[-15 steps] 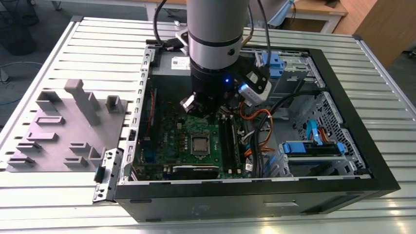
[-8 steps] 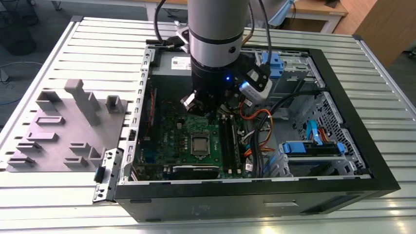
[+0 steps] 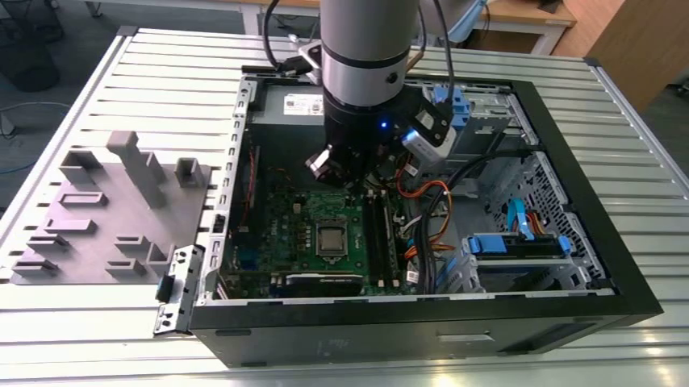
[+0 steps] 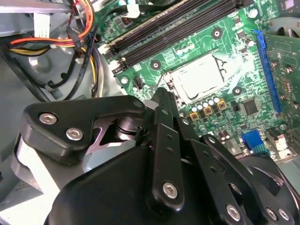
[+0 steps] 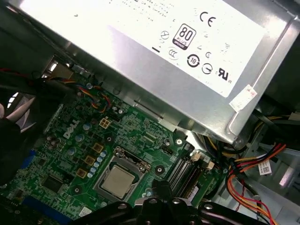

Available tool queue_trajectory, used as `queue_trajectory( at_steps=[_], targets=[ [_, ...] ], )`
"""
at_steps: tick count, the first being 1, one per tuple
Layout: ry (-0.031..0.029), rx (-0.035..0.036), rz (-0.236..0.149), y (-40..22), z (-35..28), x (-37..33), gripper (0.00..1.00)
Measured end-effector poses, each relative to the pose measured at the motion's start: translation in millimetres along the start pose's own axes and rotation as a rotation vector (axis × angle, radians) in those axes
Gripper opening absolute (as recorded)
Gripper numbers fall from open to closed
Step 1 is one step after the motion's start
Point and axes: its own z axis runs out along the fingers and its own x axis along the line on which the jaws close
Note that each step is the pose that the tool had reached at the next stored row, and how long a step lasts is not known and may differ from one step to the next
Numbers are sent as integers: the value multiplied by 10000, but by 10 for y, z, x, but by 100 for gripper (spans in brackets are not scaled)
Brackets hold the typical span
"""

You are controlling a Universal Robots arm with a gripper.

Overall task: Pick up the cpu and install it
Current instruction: 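Install the first cpu locking lever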

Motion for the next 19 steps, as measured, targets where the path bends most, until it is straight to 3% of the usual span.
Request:
queue_trajectory(
  at_steps=[7, 17, 19],
  targets=[
    [2, 1, 1, 6, 15, -60, 11],
    [13, 15, -99, 57, 127, -93, 11],
    [39, 38, -357, 54, 142, -89, 11]
  ],
)
